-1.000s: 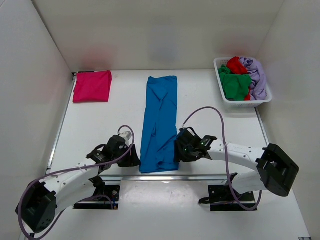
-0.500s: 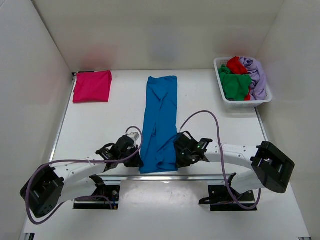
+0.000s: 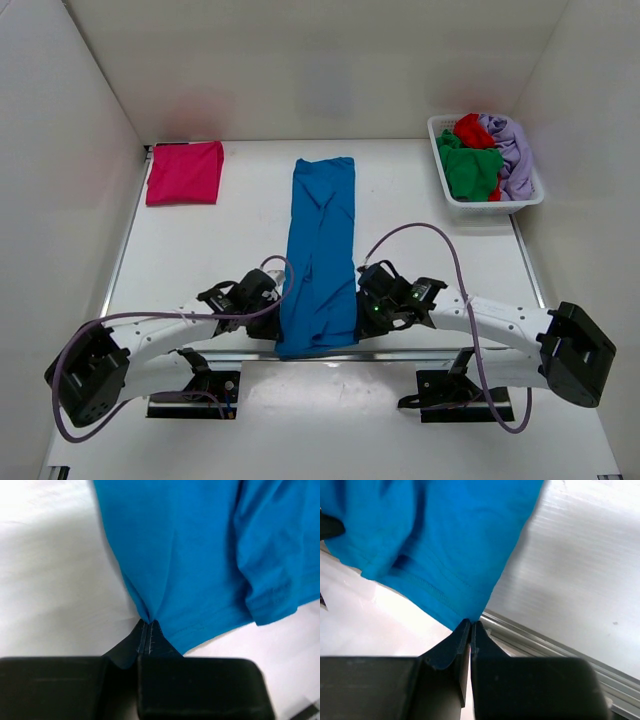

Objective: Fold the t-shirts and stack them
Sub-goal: Grab the bottom of the folded rectangular tshirt with both arms, then fold the folded rectangular tshirt in 1/3 of the way

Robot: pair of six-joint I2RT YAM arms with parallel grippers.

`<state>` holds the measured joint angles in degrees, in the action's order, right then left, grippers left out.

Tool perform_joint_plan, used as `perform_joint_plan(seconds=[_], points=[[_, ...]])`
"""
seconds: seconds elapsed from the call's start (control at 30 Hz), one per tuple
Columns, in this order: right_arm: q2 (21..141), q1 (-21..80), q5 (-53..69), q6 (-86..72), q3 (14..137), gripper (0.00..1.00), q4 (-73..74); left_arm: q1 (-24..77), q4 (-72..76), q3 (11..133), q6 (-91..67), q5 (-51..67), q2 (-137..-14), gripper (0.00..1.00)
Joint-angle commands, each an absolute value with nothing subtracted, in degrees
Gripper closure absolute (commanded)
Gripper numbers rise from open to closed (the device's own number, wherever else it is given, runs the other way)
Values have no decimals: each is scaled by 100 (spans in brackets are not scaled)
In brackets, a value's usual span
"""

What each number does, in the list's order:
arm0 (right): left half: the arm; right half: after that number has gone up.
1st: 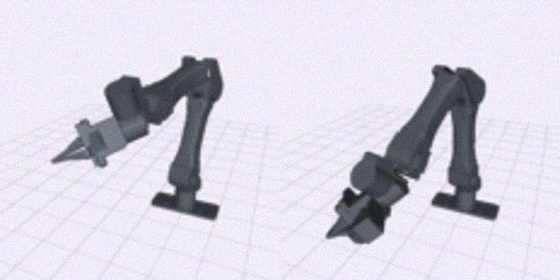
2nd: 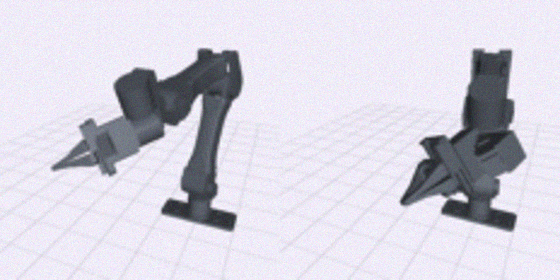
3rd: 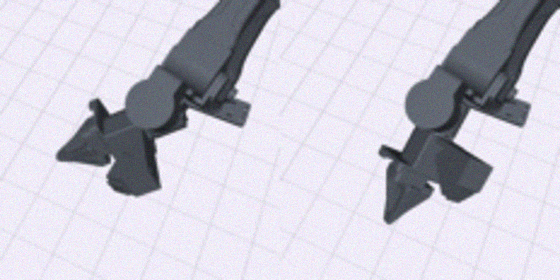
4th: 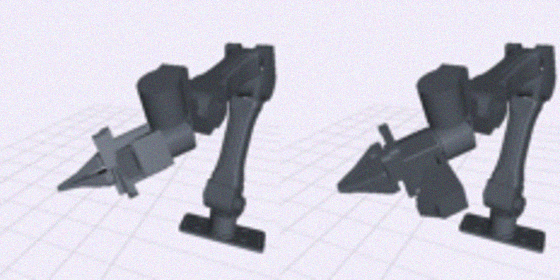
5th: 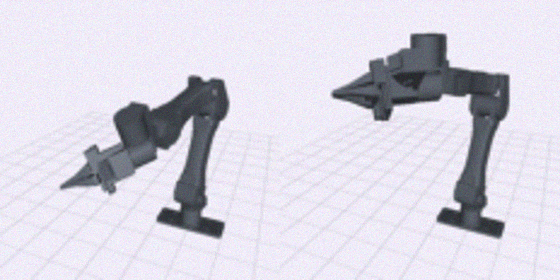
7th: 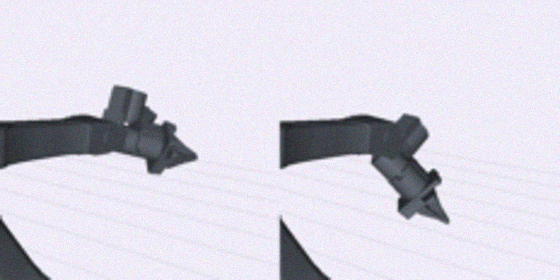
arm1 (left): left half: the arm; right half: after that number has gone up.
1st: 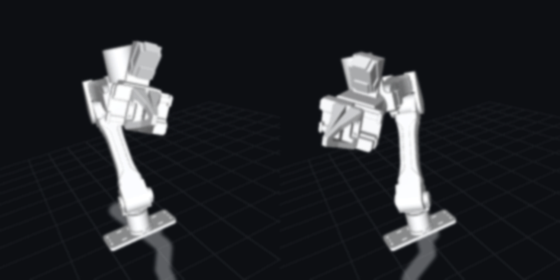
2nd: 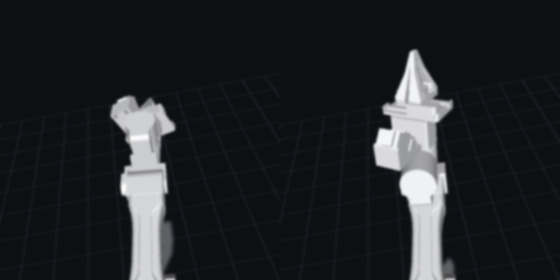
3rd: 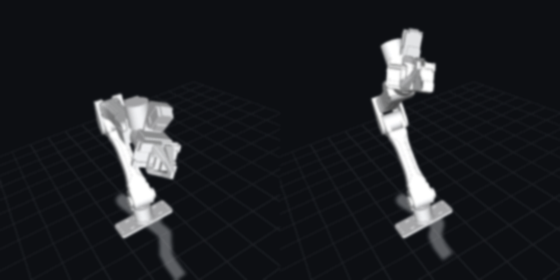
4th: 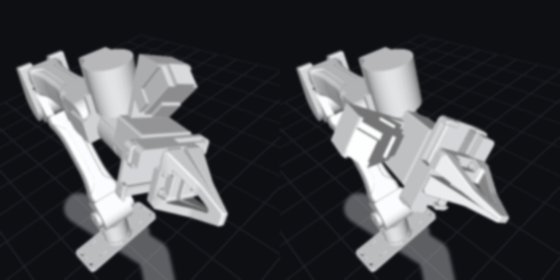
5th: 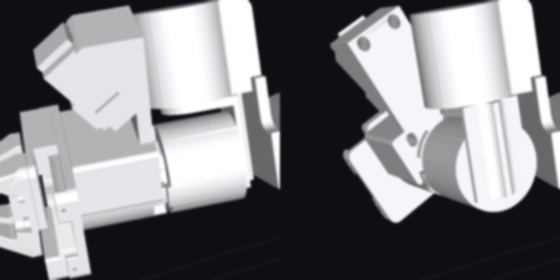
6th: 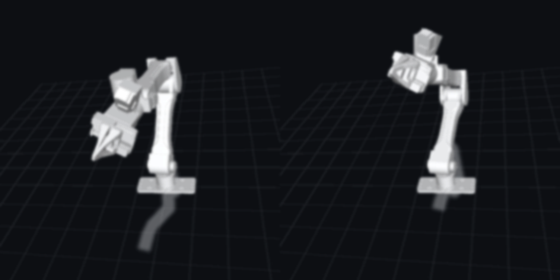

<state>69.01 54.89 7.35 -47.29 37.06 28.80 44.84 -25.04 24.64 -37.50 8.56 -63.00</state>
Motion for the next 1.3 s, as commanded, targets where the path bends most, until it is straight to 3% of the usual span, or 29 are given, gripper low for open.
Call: perform_joint_plan(seconds=[0.0, 0.2, 0.4, 0.8, 1.27], points=[[6811, 5405, 992, -4500, 3691, 100, 3243, 4666, -2918, 2681, -3647, 1203, -6381, 100], [6724, 5528, 1239, -4544, 3472, 100, 3190, 4860, -2979, 2575, -3911, 1336, -6127, 100], [6714, 5064, 1512, -4132, 3997, 100, 3602, 4342, -3445, 3400, -3683, 1318, -6037, 99], [7988, 3420, 1898, -2278, 6308, 100, 4597, 3183, -3559, 5298, -3007, 1696, -7531, 100], [9395, 2558, 2057, -1679, 7505, 100, 4307, 2286, -3024, 6126, -2716, 1960, -8911, 100]])
